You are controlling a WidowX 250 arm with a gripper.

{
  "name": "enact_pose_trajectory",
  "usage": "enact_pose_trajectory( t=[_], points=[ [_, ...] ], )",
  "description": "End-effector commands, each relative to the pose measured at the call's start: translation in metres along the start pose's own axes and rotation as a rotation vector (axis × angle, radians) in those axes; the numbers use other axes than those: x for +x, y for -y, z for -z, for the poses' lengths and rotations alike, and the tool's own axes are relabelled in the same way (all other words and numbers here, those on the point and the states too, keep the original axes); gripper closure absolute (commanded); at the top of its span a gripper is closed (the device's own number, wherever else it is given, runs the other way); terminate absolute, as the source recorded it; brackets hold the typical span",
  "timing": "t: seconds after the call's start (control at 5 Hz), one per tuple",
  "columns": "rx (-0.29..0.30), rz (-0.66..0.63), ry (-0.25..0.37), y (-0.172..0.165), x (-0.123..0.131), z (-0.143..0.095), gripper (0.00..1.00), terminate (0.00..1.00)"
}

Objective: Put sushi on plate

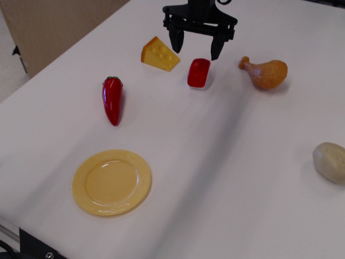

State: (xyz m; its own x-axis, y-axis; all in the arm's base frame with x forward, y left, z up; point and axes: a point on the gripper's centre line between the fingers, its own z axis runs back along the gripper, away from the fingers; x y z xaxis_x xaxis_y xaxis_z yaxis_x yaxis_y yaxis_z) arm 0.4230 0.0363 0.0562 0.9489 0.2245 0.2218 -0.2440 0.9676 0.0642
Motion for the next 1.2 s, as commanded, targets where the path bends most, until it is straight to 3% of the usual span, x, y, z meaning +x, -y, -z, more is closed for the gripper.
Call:
enact_pose_trajectory(
  t=[0.0,0.2,0.4,0.8,1.0],
  points=[
    [-0.044,-0.001,0.018,0.003,0.020,0.004,0.00,0.00],
    [-0.058,-0.006,-0.020,0.004,0.016,0.014,0.00,0.00],
    [-0.048,0.014,-0.045,0.004,0.008,0.014,1.00,0.00],
    [-0.038,0.070,-0.096,-0.001,-0.020,-0.011,1.00,0.00],
    [-0.050,0.116,-0.128,-0.004,-0.059,-0.040,1.00,0.00]
  ],
)
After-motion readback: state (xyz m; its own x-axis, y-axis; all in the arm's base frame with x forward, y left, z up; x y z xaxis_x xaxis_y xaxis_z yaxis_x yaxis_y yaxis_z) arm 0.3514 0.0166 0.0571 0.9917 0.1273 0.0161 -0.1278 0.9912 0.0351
